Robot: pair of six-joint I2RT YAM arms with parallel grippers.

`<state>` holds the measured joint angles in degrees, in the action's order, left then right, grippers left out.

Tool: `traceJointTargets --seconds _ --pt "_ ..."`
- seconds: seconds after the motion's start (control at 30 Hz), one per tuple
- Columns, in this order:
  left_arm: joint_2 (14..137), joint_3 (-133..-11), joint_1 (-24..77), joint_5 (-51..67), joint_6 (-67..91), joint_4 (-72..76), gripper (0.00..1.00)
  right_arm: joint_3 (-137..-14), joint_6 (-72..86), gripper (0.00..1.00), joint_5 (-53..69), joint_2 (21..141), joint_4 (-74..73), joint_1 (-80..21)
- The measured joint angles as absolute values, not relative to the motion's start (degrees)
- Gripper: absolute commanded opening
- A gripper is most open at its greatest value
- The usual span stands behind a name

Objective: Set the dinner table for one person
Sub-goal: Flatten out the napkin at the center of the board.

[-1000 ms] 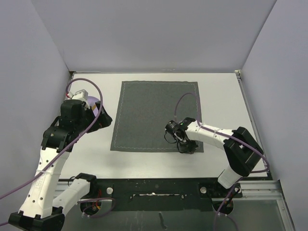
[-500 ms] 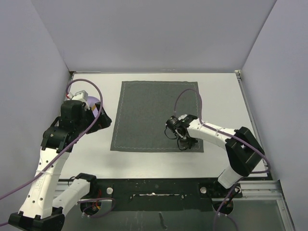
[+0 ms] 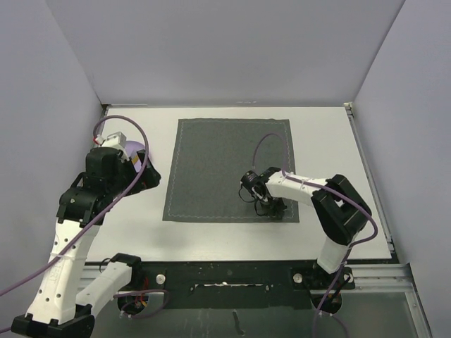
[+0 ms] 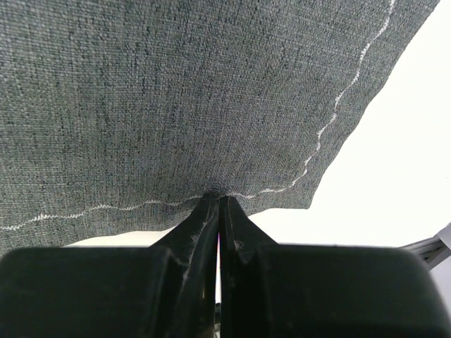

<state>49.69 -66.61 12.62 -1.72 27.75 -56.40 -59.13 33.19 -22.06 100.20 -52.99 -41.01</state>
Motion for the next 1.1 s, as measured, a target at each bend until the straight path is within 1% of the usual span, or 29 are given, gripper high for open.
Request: traceJointTargets --seconds 0.67,1.1 --pt "49.50 -67.88 12.62 -3.53 26.30 -56.88 0.98 -61.78 35.03 0.00 -25.56 105.80 -61.19 -39.72" --pt "49.52 -67.88 12.62 -4.10 26.30 -56.88 0.98 -62.04 34.76 0.00 -24.16 103.46 -59.46 -40.07"
